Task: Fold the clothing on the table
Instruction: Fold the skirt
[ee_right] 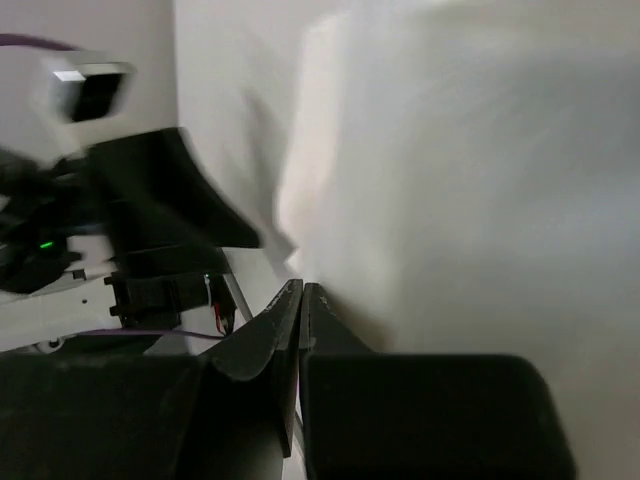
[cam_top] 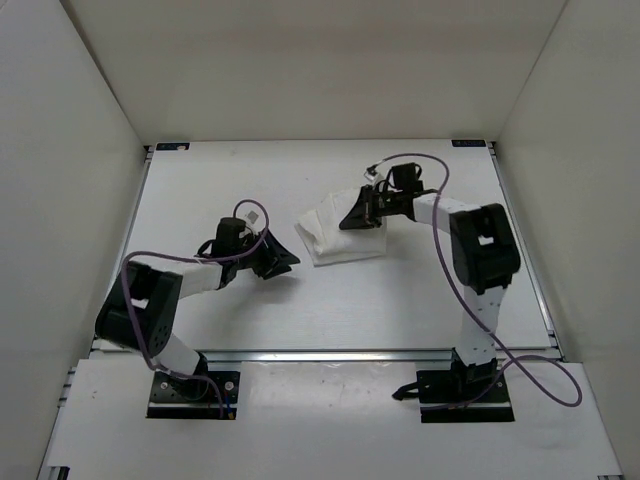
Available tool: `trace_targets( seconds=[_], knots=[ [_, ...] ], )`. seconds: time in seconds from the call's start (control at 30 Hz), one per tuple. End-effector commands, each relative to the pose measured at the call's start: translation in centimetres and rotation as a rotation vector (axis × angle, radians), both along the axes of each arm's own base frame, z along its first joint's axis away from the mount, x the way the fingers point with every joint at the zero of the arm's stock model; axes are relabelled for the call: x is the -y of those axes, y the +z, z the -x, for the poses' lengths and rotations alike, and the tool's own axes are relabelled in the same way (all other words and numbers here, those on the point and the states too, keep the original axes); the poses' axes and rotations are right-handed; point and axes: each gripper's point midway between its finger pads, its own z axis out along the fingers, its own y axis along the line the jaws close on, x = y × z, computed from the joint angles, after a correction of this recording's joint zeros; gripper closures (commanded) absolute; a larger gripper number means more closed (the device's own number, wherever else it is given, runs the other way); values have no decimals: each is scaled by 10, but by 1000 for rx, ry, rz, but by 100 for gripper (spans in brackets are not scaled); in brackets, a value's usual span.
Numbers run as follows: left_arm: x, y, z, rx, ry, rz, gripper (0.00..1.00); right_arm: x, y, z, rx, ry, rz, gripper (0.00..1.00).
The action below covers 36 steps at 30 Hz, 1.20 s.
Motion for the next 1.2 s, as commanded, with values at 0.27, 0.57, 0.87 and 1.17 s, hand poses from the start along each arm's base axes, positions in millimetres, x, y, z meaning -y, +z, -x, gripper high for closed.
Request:
trace_targets(
  seconds=[0.27,0.57,0.87,1.17],
  knots=[
    [-47,67,0,161,90,-55,43,-23,-43,-15,-270,-58,201,100],
    [-33,89,18,219,-22,-20,58,-27,71,-9,71,93,95,86],
    [-33,107,55,285,-157,-35,1,51,79,58,170,-68,191,78],
    [-24,119,66,398,-206,-62,2,80,45,98,224,-139,333,75]
  ],
)
